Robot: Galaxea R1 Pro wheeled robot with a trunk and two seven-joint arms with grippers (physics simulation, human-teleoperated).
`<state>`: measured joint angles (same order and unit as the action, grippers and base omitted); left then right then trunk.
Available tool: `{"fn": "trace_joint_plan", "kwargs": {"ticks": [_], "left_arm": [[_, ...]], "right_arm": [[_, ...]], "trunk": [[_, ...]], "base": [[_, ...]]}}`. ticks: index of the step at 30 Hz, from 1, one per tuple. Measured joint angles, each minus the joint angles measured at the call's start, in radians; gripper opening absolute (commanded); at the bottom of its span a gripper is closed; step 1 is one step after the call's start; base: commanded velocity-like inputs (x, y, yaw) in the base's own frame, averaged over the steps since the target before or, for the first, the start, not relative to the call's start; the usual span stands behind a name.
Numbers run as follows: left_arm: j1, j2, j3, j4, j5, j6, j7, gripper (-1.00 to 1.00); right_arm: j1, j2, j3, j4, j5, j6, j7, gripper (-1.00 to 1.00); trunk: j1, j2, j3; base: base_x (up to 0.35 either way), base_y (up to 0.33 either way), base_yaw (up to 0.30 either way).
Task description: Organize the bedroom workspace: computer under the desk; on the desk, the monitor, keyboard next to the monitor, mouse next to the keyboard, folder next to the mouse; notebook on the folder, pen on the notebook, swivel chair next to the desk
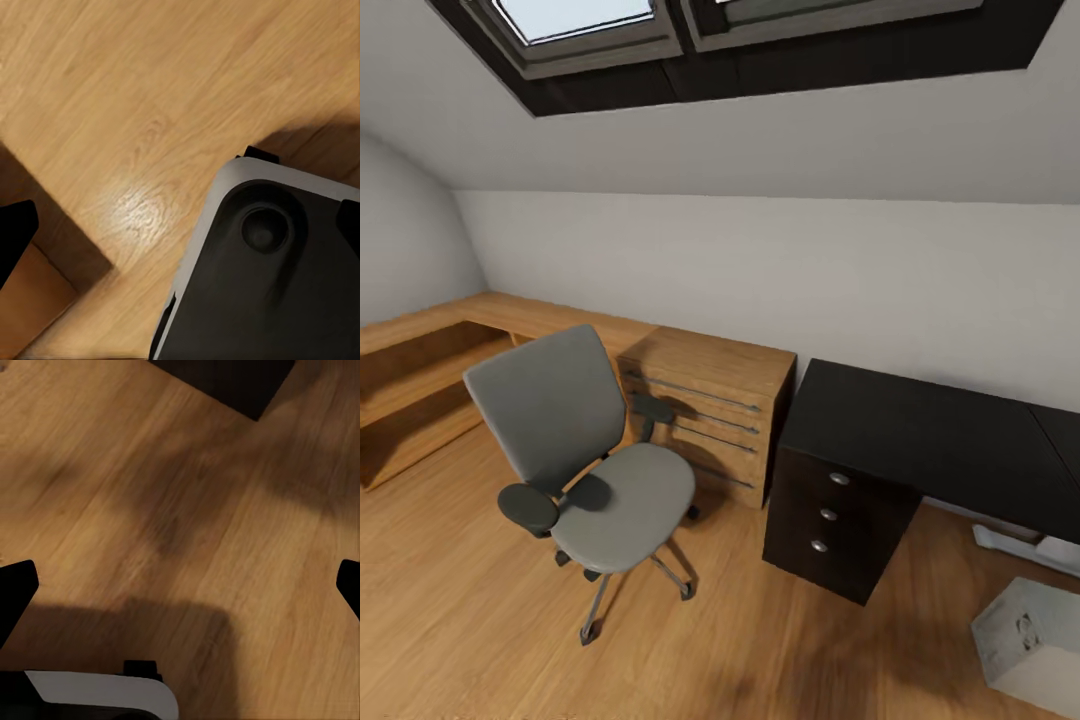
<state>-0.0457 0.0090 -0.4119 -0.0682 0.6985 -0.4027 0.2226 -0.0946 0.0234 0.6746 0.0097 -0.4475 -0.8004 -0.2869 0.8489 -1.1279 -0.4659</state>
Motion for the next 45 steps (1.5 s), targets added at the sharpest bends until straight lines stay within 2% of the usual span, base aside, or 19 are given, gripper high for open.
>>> {"fn": "trace_joint_plan", "kwargs": {"ticks": [17, 27, 45], "left_arm": [[0.0, 0.0, -0.001, 0.0, 0.0, 0.002, 0.0, 1.0], [0.0, 0.0, -0.001, 0.0, 0.0, 0.002, -0.001, 1.0], [0.0, 0.0, -0.002, 0.0, 0.0, 0.002, -0.001, 1.0]], "right_arm": [[0.0, -0.003, -0.004, -0.001, -0.004, 0.0, 0.0, 1.0], [0.0, -0.004, -0.004, -0.001, -0.035, 0.0, 0.0, 1.0], [0.0, -0.004, -0.005, -0.002, -0.038, 0.001, -0.002, 1.0]], "trunk": [[0.0, 0.0, 0.0], [0.0, 0.0, 0.0], [0.0, 0.0, 0.0]], "base": [[0.0, 0.0, 0.277], [0.0, 0.0, 0.279], [0.0, 0.0, 0.279]]}}
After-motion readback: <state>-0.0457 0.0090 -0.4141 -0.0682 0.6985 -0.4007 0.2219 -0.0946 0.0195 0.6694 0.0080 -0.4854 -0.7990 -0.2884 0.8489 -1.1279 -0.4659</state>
